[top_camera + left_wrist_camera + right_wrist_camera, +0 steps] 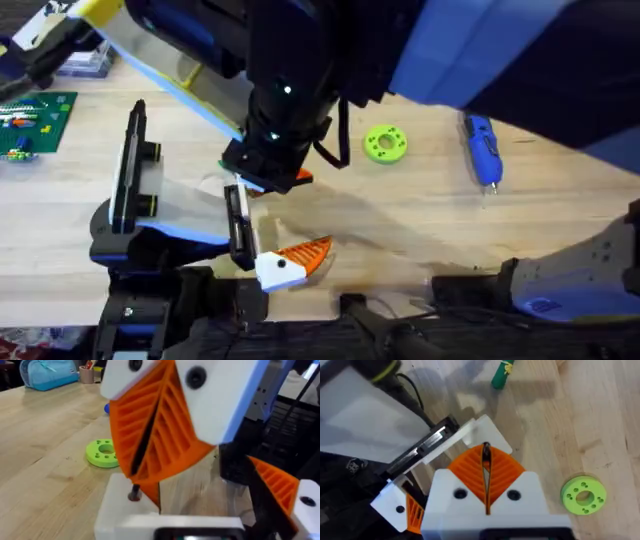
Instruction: Pick up the gripper from the table and insert it into the empty holder that is missing its gripper. Then pick up a screw, insert it into the mounting hole, and use the screwdriver to tighten it. Finally, clean up the table by picking up the vegetable and placing it into the bucket.
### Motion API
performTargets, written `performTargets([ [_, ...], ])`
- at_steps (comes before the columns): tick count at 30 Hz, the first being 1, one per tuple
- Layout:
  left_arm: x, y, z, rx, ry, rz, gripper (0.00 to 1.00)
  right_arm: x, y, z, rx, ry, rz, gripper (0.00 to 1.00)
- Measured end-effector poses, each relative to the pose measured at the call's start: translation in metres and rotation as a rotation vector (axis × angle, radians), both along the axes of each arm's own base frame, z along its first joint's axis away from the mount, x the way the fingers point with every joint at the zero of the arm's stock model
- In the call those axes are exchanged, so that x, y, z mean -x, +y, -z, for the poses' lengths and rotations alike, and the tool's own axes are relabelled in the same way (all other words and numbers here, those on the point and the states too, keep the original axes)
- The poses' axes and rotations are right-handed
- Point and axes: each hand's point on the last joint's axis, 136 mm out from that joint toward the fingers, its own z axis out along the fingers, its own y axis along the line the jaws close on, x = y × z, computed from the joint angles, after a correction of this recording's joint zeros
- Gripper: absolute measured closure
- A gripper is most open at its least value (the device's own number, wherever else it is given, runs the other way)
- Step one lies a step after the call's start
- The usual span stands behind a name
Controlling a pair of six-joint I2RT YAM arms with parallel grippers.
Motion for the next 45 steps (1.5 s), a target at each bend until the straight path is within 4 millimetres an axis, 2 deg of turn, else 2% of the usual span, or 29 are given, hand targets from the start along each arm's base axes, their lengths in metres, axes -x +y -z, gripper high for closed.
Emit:
performTargets([
  [45,0.0000,0.0000,0.0001,0.000,0.000,0.000,0.010,0.0022,0.0001,0.0002,0.002,0.006,0.006,0.989],
])
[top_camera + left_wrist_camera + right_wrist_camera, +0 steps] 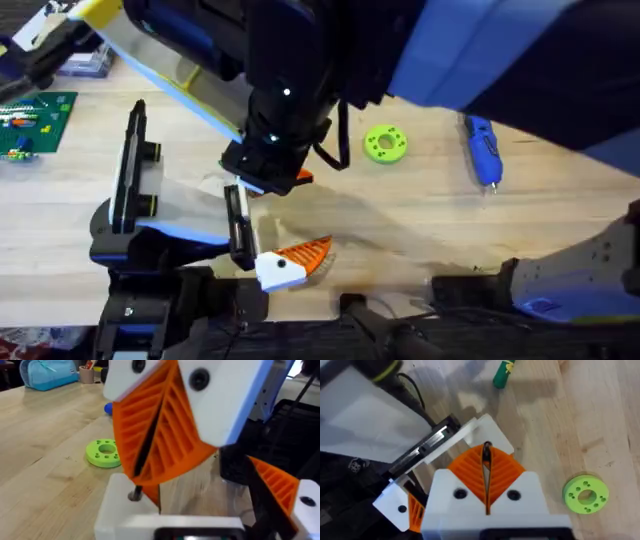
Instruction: Pick up the gripper from the table and insert it into the empty holder that is missing its gripper. Then pick up a screw, insert it into the mounting hole, and use the screwdriver to tighten it. Finally, clean up the table by picking up the vegetable and placing it into the bucket.
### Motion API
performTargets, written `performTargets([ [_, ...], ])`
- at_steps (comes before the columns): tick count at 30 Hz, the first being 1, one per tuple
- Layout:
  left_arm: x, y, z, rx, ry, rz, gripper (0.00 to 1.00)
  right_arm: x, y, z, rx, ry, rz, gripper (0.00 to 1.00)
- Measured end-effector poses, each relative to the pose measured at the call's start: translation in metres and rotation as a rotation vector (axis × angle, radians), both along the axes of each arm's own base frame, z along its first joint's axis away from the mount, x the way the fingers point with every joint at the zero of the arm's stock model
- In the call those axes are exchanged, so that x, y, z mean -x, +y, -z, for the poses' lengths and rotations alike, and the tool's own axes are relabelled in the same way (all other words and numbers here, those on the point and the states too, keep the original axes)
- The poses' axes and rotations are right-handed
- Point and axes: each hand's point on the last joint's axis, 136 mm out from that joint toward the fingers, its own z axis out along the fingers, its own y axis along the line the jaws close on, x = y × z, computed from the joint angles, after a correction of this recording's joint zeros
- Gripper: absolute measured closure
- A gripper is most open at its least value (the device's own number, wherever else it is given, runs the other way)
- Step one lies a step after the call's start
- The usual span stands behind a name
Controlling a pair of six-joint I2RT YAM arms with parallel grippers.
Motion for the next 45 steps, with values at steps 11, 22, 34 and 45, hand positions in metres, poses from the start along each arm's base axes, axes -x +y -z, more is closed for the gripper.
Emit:
performTargets([
  [11,0.0001,0.0000,0.0000,0.000,0.000,0.001,0.010,0.0044,-0.0024,0.0012,0.008,0.023,-0.005,0.989],
  [22,0.0002,-0.0001,0.0000,0.000,0.001,0.001,0.010,0.0046,-0.0023,0.0012,0.008,0.023,-0.006,0.989],
  [34,0.0003,-0.0001,0.0000,0.000,0.000,0.001,0.010,0.0044,-0.0023,0.0011,0.007,0.024,-0.006,0.989],
  [45,0.0002,-0.0001,0.0001,0.000,0.001,0.001,0.010,0.0019,-0.0002,0.0000,-0.010,0.030,-0.001,0.989],
])
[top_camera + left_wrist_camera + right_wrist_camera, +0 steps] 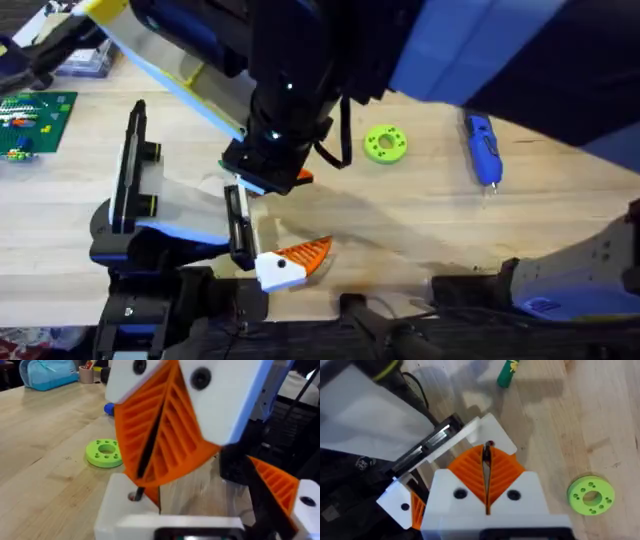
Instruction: Pick up the gripper from the table and insert it into the empty holder that is missing its gripper. Then pick up a screw, insert it into the mounting hole, and use the screwdriver to tighten it. Finally, clean up the table by picking up the vegetable and placing it into the bucket.
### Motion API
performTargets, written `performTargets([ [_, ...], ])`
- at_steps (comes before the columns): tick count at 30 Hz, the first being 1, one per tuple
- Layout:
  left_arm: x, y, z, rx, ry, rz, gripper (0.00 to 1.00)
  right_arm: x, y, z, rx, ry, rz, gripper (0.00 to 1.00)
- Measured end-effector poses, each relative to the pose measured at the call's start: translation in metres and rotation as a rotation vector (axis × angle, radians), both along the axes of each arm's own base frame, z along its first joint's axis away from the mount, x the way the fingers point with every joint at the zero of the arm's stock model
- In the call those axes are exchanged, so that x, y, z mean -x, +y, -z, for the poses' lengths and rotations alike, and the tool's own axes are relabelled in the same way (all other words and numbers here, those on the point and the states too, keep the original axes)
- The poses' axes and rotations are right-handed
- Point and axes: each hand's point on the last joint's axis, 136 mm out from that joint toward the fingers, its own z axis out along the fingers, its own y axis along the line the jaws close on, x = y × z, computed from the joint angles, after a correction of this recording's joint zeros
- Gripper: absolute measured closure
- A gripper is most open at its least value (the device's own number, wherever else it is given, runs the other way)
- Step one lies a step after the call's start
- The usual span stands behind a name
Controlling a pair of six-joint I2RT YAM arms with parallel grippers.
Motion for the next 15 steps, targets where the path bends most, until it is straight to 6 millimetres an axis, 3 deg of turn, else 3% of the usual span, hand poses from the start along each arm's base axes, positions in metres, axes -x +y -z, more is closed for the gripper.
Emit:
performTargets([
  [15,0.0000,0.0000,-0.0001,0.002,0.006,-0.001,0.010,-0.0008,0.0009,0.0015,0.001,0.001,0.001,0.989],
])
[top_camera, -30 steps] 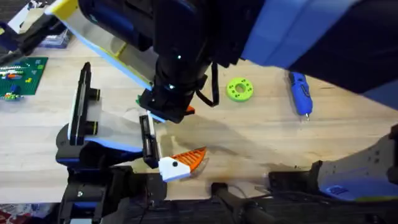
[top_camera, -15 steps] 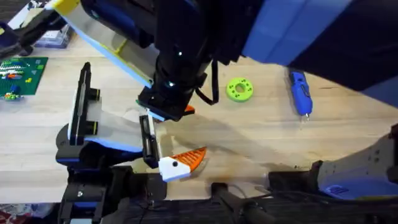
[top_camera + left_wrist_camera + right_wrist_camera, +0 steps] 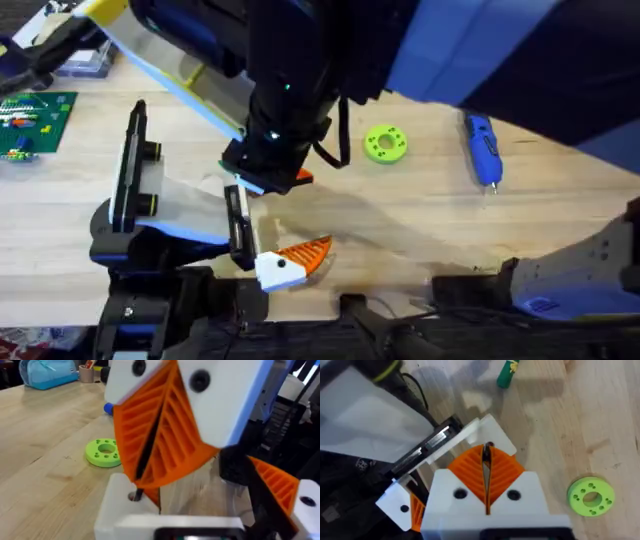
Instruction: Pick up the gripper from the table and insert it into the empty holder that is missing its gripper. Then pick up a screw, insert it into the mounting hole, and use the screwdriver to tighten it. Finally, clean up the table by picking up the vegetable and placing it into the bucket.
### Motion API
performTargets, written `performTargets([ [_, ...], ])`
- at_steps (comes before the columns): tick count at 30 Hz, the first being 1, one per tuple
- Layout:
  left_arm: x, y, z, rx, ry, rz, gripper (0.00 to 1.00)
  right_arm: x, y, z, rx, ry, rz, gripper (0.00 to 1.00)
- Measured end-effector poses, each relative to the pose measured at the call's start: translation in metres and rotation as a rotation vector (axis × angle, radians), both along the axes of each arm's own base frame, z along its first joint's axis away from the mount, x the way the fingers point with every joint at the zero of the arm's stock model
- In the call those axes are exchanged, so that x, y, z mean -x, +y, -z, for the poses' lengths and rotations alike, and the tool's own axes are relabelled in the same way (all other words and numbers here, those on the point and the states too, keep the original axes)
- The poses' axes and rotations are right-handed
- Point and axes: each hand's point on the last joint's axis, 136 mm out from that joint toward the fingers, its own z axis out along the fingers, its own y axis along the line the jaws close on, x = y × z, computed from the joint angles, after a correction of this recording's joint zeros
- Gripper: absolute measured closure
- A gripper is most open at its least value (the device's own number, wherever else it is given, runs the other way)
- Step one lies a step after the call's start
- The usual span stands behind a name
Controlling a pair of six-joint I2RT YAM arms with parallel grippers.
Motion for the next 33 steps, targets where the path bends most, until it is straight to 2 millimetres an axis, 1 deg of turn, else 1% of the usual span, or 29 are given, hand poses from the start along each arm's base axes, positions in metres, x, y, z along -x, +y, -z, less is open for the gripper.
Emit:
performTargets([
  [15,0.0001,0.0000,0.0001,0.000,0.000,0.000,0.010,-0.0037,-0.0019,0.0003,0.001,0.000,0.006,0.989],
  [33,0.0000,0.0000,0.0001,0.000,0.000,0.000,0.010,-0.0034,-0.0031,0.0008,0.006,0.002,0.007,0.989],
])
